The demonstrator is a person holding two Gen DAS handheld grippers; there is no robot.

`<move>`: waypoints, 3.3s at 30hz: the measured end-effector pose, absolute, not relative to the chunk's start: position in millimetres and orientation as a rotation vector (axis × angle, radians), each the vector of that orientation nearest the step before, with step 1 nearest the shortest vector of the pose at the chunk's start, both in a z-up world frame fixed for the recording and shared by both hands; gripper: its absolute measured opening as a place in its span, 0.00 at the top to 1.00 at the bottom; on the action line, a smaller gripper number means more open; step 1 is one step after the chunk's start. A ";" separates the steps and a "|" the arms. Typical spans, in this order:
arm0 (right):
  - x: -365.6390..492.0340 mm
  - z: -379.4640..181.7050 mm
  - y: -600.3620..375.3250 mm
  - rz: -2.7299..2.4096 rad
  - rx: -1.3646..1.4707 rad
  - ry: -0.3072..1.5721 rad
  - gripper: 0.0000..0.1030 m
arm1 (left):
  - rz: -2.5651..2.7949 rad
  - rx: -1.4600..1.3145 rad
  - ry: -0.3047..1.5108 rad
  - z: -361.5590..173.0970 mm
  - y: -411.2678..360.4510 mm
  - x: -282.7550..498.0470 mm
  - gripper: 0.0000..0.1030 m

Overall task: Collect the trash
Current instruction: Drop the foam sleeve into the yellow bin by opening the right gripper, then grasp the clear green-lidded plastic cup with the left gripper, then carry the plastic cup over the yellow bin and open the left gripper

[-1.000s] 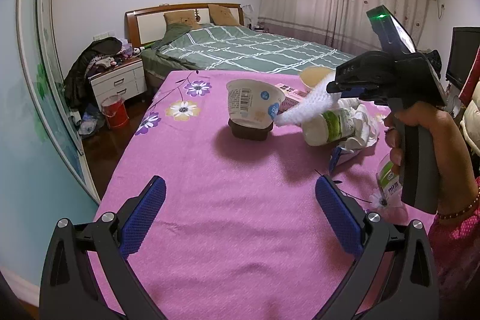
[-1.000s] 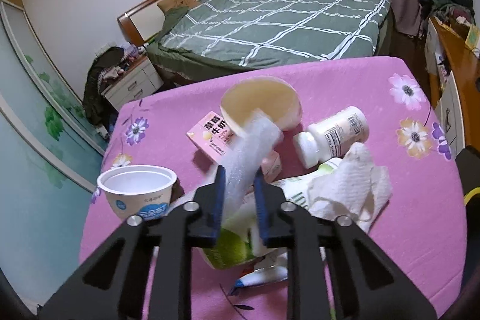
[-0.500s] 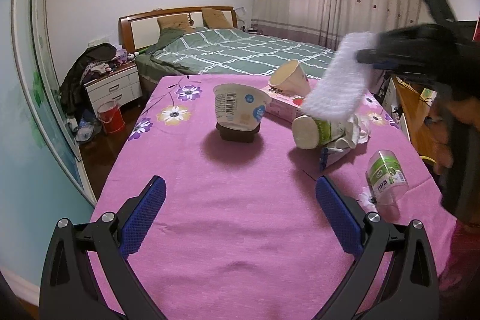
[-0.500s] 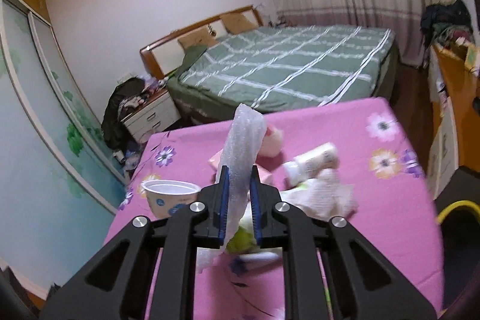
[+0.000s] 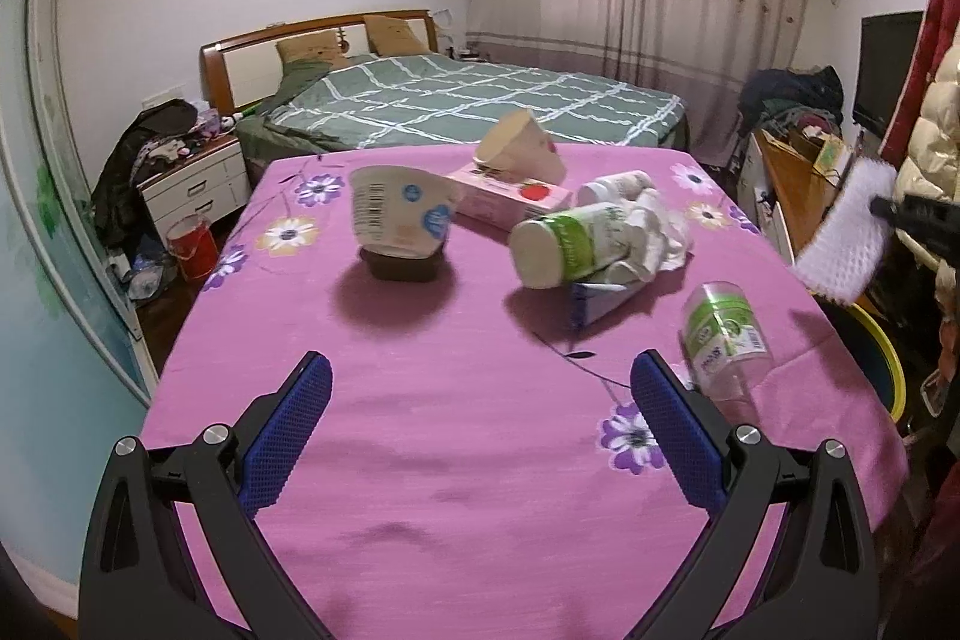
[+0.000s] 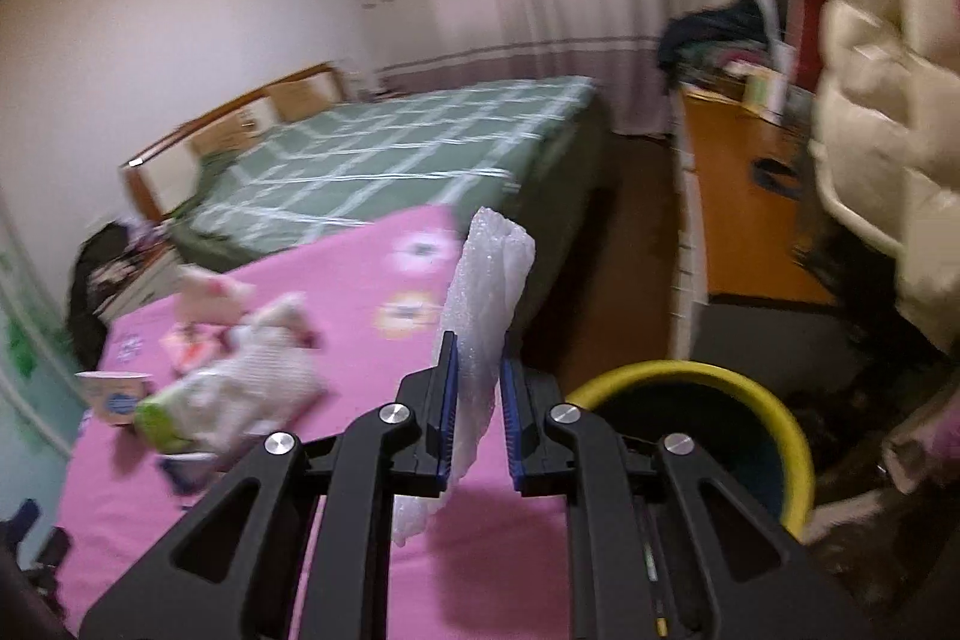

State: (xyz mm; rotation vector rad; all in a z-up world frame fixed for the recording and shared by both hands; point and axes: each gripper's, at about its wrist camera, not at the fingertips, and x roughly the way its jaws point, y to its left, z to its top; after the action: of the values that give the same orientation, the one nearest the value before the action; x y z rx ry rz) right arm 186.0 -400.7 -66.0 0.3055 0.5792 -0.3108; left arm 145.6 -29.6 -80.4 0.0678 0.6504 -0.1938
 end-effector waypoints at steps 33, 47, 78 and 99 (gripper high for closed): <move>151.7 -156.2 -505.3 -0.546 0.339 0.691 0.57 | -0.403 0.190 0.815 -129.3 -184.6 175.2 0.05; 151.1 -164.0 -510.2 -0.542 0.358 0.694 0.56 | -0.358 0.185 0.851 -149.4 -196.2 189.6 0.43; 129.3 -162.8 -532.9 -0.530 0.421 0.655 0.56 | -0.462 0.251 0.740 -103.4 -233.0 166.3 0.53; 101.4 -169.1 -566.5 -0.594 0.426 0.671 0.56 | -0.758 0.325 0.723 -92.8 -383.8 156.8 0.53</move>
State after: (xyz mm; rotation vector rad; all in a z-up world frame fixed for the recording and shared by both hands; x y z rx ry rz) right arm 101.4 -566.5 -169.1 0.4260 0.6710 -0.5940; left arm 156.8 -383.8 -92.8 0.3255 0.7229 -0.7579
